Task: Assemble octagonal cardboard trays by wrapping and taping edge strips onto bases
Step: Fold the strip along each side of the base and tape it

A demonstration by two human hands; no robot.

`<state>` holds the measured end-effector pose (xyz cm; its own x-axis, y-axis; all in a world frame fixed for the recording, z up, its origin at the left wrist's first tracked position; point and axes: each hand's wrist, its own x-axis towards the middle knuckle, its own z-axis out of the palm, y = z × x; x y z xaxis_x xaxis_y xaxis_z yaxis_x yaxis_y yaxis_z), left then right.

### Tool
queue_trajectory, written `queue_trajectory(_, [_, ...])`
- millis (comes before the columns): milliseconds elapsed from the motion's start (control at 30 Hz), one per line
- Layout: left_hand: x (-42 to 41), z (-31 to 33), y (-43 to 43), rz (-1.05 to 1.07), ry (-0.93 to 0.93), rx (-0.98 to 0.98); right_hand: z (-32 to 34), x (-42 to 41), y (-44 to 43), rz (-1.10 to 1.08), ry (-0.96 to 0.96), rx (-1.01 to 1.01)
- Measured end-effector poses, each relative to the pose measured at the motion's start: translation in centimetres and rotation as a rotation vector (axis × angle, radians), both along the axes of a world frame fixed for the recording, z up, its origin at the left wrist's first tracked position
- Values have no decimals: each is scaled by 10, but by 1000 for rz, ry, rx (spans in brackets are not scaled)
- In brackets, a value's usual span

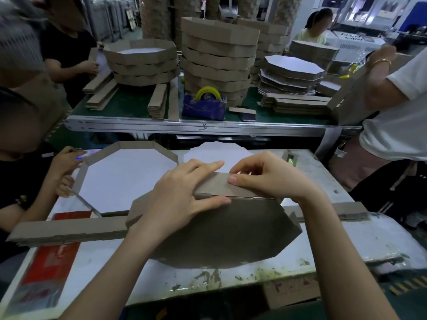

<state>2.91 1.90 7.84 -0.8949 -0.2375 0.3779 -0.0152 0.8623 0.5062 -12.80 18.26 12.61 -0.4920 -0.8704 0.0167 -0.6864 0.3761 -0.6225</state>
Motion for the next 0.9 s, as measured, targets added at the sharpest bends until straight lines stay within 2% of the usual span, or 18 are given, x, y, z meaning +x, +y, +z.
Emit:
queue_trajectory(233, [9, -4, -5, 16, 33, 16, 4, 2, -1, -77, -119, -171])
queue_trajectory(500, [7, -7, -9, 38, 42, -29, -6, 12, -5, -131, -178, -138])
queue_trajectory(767, [1, 6, -8, -69, 22, -128, -4, 7, -5, -105, -220, -98])
queue_trajectory(833, [-6, 11, -9, -101, 5, -90, -7, 0, -4, -147, -246, -113])
queue_trajectory(900, [-14, 13, -9, -124, 11, -32, -16, -11, -5, -271, -291, -228])
